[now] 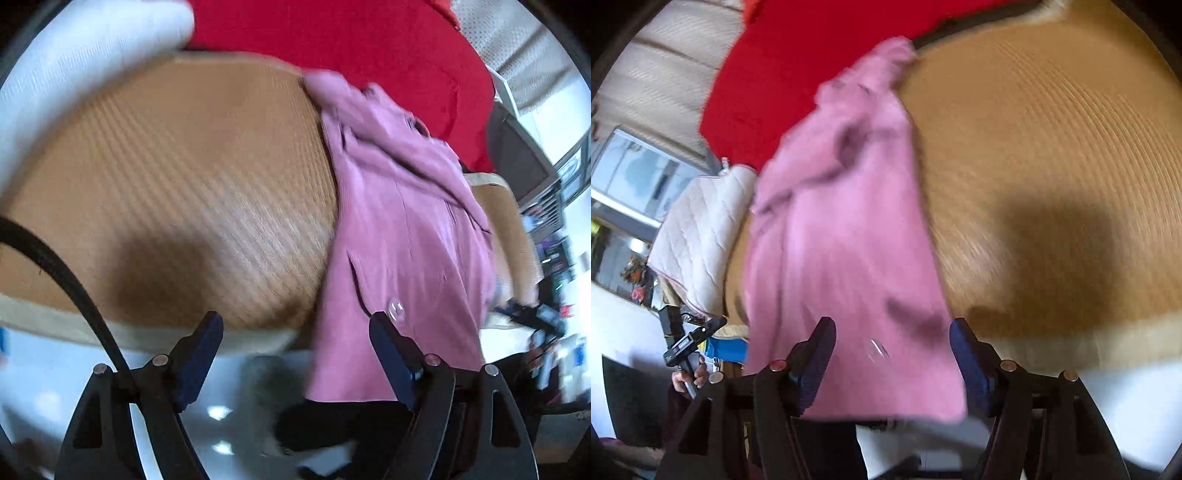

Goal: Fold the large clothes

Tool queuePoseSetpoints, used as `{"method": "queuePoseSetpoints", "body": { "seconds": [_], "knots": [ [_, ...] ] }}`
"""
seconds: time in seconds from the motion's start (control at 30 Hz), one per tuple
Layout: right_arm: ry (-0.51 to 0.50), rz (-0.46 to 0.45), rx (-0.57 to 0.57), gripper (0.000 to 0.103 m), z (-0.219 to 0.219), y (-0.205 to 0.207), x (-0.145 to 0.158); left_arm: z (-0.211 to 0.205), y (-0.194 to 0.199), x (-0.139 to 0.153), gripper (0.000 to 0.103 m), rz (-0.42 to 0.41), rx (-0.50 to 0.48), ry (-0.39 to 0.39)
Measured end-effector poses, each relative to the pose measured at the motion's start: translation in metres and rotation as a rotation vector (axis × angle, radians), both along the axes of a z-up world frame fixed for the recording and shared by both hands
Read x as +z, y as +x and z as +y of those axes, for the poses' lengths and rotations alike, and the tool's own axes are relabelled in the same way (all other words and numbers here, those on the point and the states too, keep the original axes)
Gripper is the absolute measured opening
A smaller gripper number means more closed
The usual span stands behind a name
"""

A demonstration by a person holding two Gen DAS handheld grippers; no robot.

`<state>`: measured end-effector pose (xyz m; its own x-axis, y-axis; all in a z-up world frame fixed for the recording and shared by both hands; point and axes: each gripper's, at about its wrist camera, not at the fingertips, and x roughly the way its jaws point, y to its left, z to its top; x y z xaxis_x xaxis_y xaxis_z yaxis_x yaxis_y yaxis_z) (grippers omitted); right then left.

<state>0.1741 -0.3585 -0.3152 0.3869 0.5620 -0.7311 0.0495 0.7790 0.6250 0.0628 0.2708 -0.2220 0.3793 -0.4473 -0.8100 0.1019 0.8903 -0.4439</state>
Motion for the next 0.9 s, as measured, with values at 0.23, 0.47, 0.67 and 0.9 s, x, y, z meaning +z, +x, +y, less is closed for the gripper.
{"method": "queuePoseSetpoints", "body": {
  "seconds": [0.23,0.47,0.67,0.9],
  "knots": [
    [0.034,0.139,-0.04,0.072,-0.014,-0.014,-0.052,-0.013,0.002,-0.049,0.081,0.083,-0.056,-0.178],
    [0.113,0.194,0.019,0.075,0.008,0.008,-0.089,-0.015,-0.01,-0.055,0.073,0.047,-0.143,-0.281],
    [0.1,0.157,0.118,0.047,0.04,0.005,-0.082,-0.019,-0.013,-0.062,0.073,0.06,-0.175,-0.371],
    [0.048,0.012,0.187,0.022,0.064,-0.006,-0.03,-0.035,0.006,-0.06,0.031,0.049,-0.222,-0.35]
  ]
}}
